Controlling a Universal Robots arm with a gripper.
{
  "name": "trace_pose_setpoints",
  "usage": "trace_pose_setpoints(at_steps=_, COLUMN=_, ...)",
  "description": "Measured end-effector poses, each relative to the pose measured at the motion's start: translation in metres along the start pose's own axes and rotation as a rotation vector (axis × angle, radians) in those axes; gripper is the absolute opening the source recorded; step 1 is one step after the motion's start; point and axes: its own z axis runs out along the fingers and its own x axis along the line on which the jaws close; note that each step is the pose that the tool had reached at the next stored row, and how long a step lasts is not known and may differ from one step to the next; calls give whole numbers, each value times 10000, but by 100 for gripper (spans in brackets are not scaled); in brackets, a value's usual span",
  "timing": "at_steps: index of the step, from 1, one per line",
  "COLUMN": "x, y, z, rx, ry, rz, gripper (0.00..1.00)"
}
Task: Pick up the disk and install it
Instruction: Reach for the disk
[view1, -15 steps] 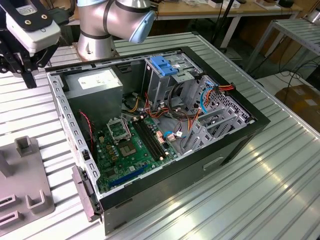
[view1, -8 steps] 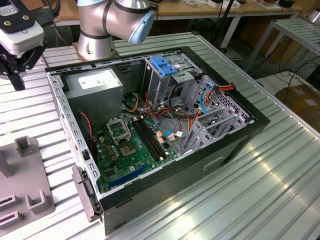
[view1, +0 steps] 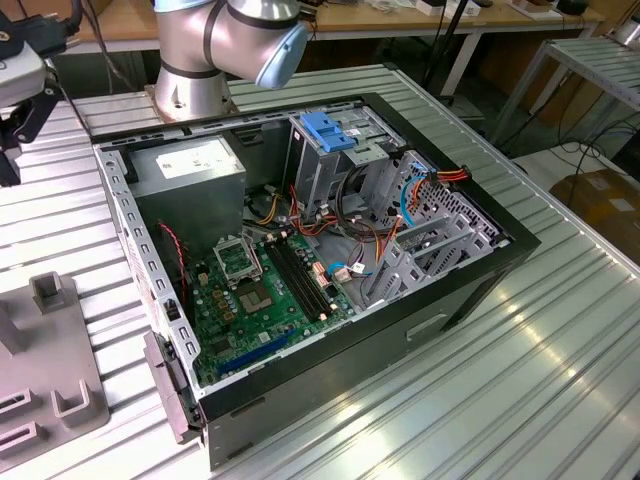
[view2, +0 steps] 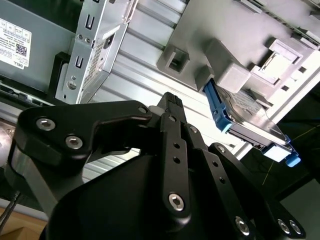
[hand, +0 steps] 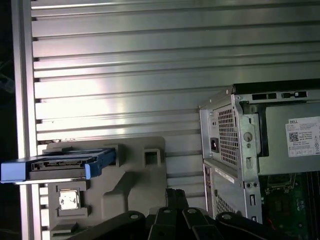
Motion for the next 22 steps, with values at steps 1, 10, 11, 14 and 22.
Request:
trace_pose_setpoints(at_steps=1, x=24, y=0, z=0, rx=0, ry=-1, rz=0, gripper=10)
trace_pose_setpoints(at_steps=10, x=265, y=-8, z=-6, rx=1, ry=0, rz=1, gripper=10)
trace_pose_setpoints(at_steps=11, x=285, y=-9, z=-6, rx=0, ry=-1, rz=1, gripper=10)
trace_pose_setpoints(at_steps=14, x=375, y=-14, z=-9, rx=1, ry=0, rz=0, gripper=10)
trace_pose_setpoints(at_steps=22, x=578, y=-24, z=-14, rx=1, ry=0, rz=1, gripper=10)
